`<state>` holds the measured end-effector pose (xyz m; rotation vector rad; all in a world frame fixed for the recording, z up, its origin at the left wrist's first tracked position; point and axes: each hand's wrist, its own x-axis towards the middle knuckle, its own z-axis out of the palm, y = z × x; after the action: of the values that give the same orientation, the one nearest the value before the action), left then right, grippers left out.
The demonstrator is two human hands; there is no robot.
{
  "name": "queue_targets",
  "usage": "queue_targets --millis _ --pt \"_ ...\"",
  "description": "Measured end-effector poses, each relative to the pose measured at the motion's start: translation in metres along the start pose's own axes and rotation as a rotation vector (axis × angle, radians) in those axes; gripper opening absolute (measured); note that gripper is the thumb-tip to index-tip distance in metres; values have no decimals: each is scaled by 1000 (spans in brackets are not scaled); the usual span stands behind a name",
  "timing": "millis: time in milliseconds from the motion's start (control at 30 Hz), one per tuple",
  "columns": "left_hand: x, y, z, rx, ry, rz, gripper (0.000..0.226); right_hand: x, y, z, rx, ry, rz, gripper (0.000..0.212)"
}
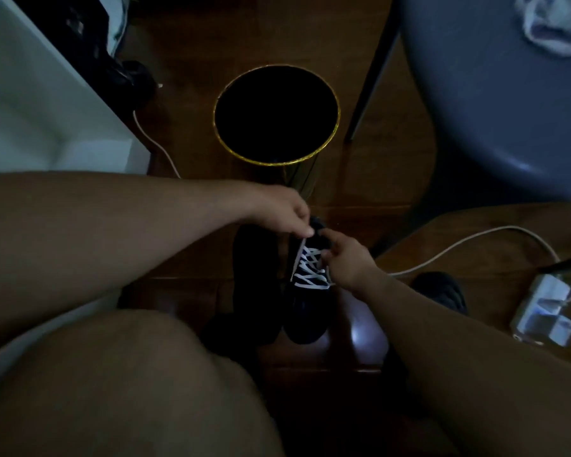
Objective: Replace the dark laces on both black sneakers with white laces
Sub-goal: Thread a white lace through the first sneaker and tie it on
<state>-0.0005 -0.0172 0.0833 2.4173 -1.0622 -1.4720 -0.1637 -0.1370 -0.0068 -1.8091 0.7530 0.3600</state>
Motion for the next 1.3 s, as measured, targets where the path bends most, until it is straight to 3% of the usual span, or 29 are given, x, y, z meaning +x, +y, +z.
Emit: queue_targets --millis 167,300,467,533,600,733,833,900,1000,1100,1300 --pt "16 11 15 -138 154 103 19 3 -8 4 -209 -31 -17 19" --pt "29 -3 41 -432 270 100 18 3 -4 1 89 -204 46 6" --pt "28 -15 85 -878 181 99 17 4 -2 -11 101 -169 7 4" --pt "27 -26 100 -1014 118 46 23 8 -3 -14 75 -190 -16 14" --pt "28 -32 112 -936 128 47 25 10 -8 -17 5 -256 -34 24" --pt "27 -34 120 -722 104 43 36 17 -16 -19 -112 -295 -37 22" --pt "31 -41 127 -197 102 106 41 18 -21 -17 -139 -305 -54 22" --pt "36 -46 138 -37 174 133 39 17 -25 -15 -155 -328 -57 26" --pt "44 -50 151 55 319 159 39 18 -31 -13 -156 -356 -41 23" --pt "47 -48 150 82 368 166 22 18 -33 -14 -160 -361 -37 19" --pt "43 -52 148 -69 403 119 18 18 -18 -19 -159 -322 -44 23"
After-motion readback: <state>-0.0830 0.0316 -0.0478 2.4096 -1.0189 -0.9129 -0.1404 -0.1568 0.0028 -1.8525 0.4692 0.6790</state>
